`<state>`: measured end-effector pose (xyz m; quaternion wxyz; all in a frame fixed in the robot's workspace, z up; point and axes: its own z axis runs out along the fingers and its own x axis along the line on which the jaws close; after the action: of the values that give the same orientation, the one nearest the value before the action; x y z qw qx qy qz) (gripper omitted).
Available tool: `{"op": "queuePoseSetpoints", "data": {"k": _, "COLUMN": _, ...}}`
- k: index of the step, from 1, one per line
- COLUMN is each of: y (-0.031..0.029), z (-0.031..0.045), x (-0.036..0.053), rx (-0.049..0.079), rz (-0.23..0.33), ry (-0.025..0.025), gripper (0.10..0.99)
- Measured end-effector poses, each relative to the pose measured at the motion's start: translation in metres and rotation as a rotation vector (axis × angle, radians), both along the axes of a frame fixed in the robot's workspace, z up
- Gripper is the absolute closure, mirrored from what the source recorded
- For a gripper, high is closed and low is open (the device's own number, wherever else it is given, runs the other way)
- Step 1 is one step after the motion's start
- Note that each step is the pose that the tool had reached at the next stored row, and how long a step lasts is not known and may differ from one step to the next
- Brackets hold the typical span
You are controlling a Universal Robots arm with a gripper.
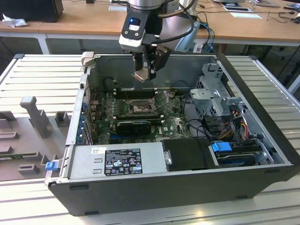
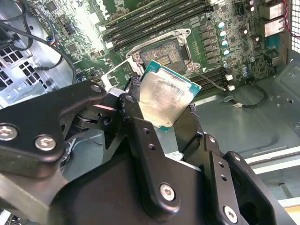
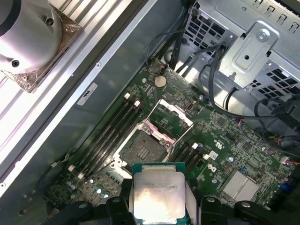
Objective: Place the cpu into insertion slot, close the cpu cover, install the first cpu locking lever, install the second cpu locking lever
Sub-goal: 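Place the cpu into insertion slot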
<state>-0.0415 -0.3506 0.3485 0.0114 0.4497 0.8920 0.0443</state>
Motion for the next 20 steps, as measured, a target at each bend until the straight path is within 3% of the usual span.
{"op": "queuePoseSetpoints", "data": {"k": 16, "y": 0.0000, "z": -0.0011, "x": 0.0000, "rx": 0.000, "rz": -0.064, "ry": 0.0000, "gripper": 0.557}}
{"op": "queuePoseSetpoints", "data": {"k": 18, "y": 0.0000, "z": -0.0014, "x": 0.0000, "rx": 0.000, "rz": -0.092, "ry": 0.0000, "gripper": 0.557}}
{"op": "queuePoseSetpoints", "data": {"k": 20, "y": 0.0000, "z": -0.0022, "x": 0.0000, "rx": 0.000, "rz": -0.166, "ry": 0.0000, "gripper": 0.557}}
